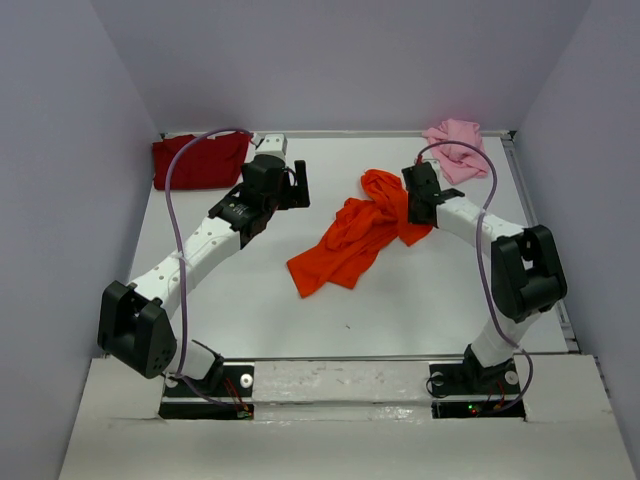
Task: Fold and stack the t-shirts
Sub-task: Flatten out the tshirt
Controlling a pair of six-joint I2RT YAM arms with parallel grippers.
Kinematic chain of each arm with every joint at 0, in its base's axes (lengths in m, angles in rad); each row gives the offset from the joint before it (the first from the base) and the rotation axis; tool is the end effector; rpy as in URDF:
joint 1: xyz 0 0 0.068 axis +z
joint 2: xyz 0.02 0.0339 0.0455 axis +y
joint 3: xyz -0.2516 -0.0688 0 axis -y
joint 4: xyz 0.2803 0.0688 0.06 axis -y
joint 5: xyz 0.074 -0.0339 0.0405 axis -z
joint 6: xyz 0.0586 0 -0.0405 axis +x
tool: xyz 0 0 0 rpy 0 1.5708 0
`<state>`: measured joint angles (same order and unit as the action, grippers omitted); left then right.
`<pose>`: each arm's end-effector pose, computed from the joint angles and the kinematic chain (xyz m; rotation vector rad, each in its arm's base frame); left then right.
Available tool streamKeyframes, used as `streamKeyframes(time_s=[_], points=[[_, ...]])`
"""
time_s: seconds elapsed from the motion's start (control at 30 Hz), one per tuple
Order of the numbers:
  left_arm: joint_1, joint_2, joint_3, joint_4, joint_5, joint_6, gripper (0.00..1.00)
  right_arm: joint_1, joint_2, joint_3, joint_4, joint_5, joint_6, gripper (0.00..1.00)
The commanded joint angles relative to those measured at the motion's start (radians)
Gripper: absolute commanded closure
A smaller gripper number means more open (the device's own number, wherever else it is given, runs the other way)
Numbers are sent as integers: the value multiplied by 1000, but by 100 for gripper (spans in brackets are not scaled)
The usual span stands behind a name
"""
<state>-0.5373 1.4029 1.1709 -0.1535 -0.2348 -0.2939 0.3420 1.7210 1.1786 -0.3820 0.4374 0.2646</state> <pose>0.3385 -0.1858 0.3063 0.0831 1.9570 -0.3202 0.3901 0.1125 0.1675 0.0853 2.3943 -0.2678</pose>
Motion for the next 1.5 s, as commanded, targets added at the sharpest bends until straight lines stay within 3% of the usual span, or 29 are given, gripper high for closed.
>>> streamKeyframes(time_s=[0.0, 0.1, 0.13, 0.2, 0.33, 0.57, 0.77, 0.93, 1.0, 1.03, 1.17, 1.47], points=[[-6, -36, -7, 35, 11, 1, 1, 6, 60, 52, 25, 40, -5, 100], [-7, -36, -8, 35, 11, 1, 1, 6, 130, 79, 22, 61, -4, 100], [-7, -36, -8, 35, 11, 1, 1, 6, 150, 79, 22, 63, -7, 96], [-10, -36, -8, 35, 12, 2, 1, 6, 199, 104, 20, 78, -8, 77], [-10, -36, -8, 37, 14, 4, 1, 6, 255, 145, 14, 100, -21, 64], [-12, -33, -7, 38, 18, 6, 1, 6, 232, 171, 6, 100, -38, 51], [-10, -30, -8, 42, 26, 6, 1, 6, 224, 190, -1, 112, -59, 48], [-12, -28, -10, 42, 29, 6, 1, 6, 270, 220, -9, 100, -65, 55], [-13, -28, -10, 42, 29, 7, 1, 6, 275, 222, -8, 92, -68, 67], [-13, -30, -10, 43, 31, 7, 1, 6, 275, 222, -8, 89, -70, 79], [-13, -31, -10, 45, 31, 6, 1, 6, 269, 217, -1, 84, -77, 100], [-13, -30, -11, 46, 34, 6, 1, 6, 174, 187, 12, 64, -84, 100]])
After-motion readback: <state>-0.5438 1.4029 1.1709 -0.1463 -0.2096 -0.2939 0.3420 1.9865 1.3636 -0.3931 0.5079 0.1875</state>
